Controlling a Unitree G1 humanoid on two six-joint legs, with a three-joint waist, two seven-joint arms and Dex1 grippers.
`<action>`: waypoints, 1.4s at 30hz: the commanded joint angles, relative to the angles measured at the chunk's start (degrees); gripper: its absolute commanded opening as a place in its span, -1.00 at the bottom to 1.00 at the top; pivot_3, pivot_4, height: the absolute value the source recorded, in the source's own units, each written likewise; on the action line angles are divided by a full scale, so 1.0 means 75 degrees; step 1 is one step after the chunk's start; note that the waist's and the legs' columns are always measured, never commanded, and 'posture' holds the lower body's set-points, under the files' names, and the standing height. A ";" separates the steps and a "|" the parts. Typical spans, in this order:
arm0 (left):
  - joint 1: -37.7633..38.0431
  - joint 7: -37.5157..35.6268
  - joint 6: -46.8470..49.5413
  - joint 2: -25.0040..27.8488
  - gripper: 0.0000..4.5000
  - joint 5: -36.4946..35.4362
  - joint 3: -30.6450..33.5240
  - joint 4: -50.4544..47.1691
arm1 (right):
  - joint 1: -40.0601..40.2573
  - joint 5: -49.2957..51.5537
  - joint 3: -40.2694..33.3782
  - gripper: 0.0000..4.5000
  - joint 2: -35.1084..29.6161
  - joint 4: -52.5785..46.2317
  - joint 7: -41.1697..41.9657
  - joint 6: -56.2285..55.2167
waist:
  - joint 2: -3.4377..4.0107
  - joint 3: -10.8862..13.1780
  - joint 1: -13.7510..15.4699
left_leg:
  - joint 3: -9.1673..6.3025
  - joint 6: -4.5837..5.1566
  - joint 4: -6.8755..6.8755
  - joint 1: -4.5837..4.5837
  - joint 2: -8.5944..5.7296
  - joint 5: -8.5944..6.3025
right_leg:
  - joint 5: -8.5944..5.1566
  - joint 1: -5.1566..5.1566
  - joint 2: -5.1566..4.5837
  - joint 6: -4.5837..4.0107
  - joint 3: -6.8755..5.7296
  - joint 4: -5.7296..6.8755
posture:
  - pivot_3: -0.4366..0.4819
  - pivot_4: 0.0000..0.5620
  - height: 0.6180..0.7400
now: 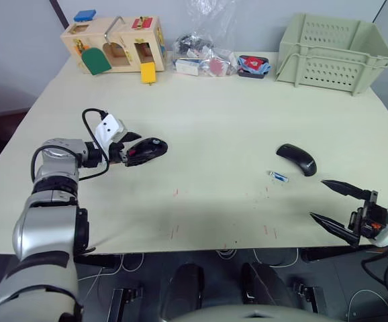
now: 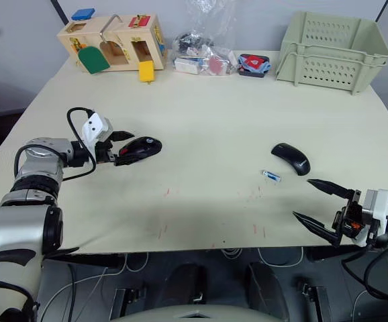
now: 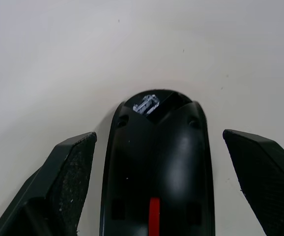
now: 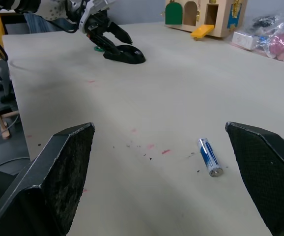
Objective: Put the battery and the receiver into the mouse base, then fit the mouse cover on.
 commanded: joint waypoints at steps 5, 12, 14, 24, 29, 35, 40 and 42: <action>-0.0271 0.0407 -0.0136 -0.0170 0.95 0.0363 -0.0041 0.0172 | 0.0064 0.0092 -0.0283 1.00 -0.0008 -0.0229 -0.0104 -0.0194 | 0.0000 0.0000 0.0023 | -0.0001 0.0000 0.0003 -0.0001 0.0000 0.0000 | 0.0000 0.0001 -0.0001 0.0000 0.0000 0.0000 | -0.05 -0.47 1.00; -0.0337 0.0580 -0.0062 -0.0322 0.95 0.0502 -0.0021 0.0235 | 0.0159 0.0127 -0.0307 1.00 -0.0013 -0.0260 -0.0089 -0.0250 | -0.0001 0.0001 0.0013 | -0.0002 0.0000 0.0004 -0.0002 0.0000 0.0000 | 0.0000 0.0000 -0.0001 0.0000 -0.0001 0.0004 | -0.05 -0.47 1.00; -0.0333 0.0602 -0.0025 -0.0339 0.95 0.0522 -0.0025 0.0252 | 0.0175 0.0126 -0.0312 1.00 -0.0014 -0.0259 -0.0083 -0.0273 | -0.0001 0.0001 0.0012 | -0.0002 0.0000 0.0004 -0.0002 0.0000 0.0000 | 0.0000 0.0000 -0.0001 0.0000 -0.0001 0.0004 | -0.05 -0.47 1.00; -0.0278 0.0585 0.0063 -0.0367 0.35 0.0623 -0.0047 0.0273 | 0.0120 0.0179 -0.0305 1.00 -0.0067 -0.0230 -0.0009 -0.0266 | -0.0001 0.0000 0.0022 | -0.0003 0.0000 0.0008 0.0000 -0.0001 0.0000 | 0.0000 0.0001 -0.0001 0.0000 0.0000 0.0007 | -0.05 -0.47 1.00; -0.0317 0.0540 0.0055 -0.0331 0.35 0.0616 -0.0017 0.0249 | 0.0002 0.0187 -0.0242 1.00 -0.0060 -0.0188 0.0019 -0.0225 | -0.0001 0.0000 0.0022 | -0.0003 0.0000 0.0009 0.0000 -0.0001 0.0000 | 0.0000 0.0001 -0.0001 0.0000 0.0000 0.0009 | -0.05 -0.47 1.00; -0.0528 -0.0145 -0.0114 -0.0322 0.35 0.0452 0.0019 0.0002 | -0.0041 0.0228 -0.0237 1.00 -0.0045 -0.0198 0.0073 -0.0207 | -0.0002 0.0000 0.0016 | -0.0003 0.0000 0.0009 -0.0001 -0.0001 0.0000 | 0.0000 0.0001 -0.0001 0.0000 -0.0001 0.0010 | -0.05 -0.47 1.00; -0.0630 -0.0699 -0.0205 -0.0388 0.35 0.0347 0.0030 -0.0296 | -0.0038 0.0252 -0.0228 1.00 -0.0032 -0.0199 0.0128 -0.0217 | -0.0002 0.0000 0.0017 | -0.0004 0.0000 0.0009 -0.0002 -0.0001 0.0000 | 0.0000 0.0001 -0.0001 0.0000 -0.0002 0.0010 | -0.05 -0.47 1.00; -0.0626 -0.1188 -0.0120 -0.0483 0.35 0.0187 0.0017 -0.0637 | -0.0036 0.0262 -0.0209 1.00 -0.0019 -0.0203 0.0161 -0.0225 | -0.0002 0.0000 0.0012 | -0.0004 0.0000 0.0009 -0.0002 -0.0001 0.0000 | 0.0000 0.0001 -0.0001 0.0000 -0.0001 0.0010 | -0.05 -0.47 1.00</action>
